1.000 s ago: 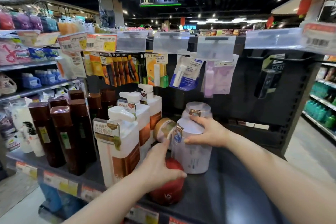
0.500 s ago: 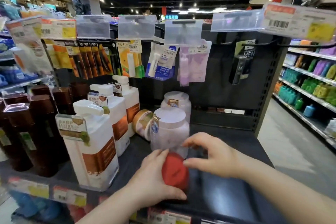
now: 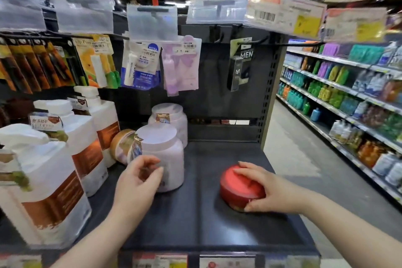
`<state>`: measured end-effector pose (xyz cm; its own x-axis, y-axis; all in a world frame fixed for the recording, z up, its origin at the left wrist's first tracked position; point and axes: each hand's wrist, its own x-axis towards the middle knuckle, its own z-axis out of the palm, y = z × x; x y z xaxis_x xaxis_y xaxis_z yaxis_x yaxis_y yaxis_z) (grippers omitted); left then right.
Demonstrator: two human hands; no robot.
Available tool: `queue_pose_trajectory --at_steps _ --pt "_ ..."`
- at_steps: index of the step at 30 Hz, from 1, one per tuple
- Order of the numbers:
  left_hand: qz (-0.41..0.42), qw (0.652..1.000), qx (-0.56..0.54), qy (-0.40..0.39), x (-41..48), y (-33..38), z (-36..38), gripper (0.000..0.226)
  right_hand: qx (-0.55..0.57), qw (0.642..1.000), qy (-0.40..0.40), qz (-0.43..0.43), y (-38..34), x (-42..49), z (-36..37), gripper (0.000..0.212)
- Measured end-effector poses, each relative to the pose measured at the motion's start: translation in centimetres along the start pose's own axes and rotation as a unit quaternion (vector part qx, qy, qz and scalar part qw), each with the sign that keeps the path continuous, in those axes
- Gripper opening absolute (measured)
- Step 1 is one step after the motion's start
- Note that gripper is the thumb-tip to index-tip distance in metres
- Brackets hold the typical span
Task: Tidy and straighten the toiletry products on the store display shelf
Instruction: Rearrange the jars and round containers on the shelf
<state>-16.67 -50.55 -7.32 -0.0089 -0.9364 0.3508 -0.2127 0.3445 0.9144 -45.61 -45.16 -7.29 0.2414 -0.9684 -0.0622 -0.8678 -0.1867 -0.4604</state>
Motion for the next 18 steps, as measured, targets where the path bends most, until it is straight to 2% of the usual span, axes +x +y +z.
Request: queue_pose_trajectory --at_steps 8,10,13,14,16,18 --pt "0.011 0.996 0.077 0.035 1.9 -1.7 -1.4 0.029 -0.091 0.995 -0.023 0.026 -0.2 1.8 -1.6 0.088" --pt "0.017 0.992 0.119 0.044 2.3 -2.0 -1.8 0.029 -0.082 0.996 0.032 0.003 -2.2 2.8 -2.8 0.072" --pt "0.014 0.988 0.141 0.057 2.8 -2.5 -2.4 0.033 -0.025 0.973 0.216 -0.074 -7.2 5.6 -5.0 0.031" --pt "0.005 0.989 0.138 0.060 3.0 -2.7 -2.7 0.037 -0.013 0.963 0.249 -0.100 -9.3 6.8 -5.6 0.022" --pt "-0.021 0.990 0.129 0.051 3.2 -3.0 -3.1 0.045 -0.010 0.959 0.241 -0.147 -13.7 9.4 -6.2 0.015" --pt "-0.042 0.991 0.123 0.037 3.3 -3.3 -3.5 0.050 -0.048 0.966 0.177 -0.181 -17.9 12.4 -6.2 0.021"
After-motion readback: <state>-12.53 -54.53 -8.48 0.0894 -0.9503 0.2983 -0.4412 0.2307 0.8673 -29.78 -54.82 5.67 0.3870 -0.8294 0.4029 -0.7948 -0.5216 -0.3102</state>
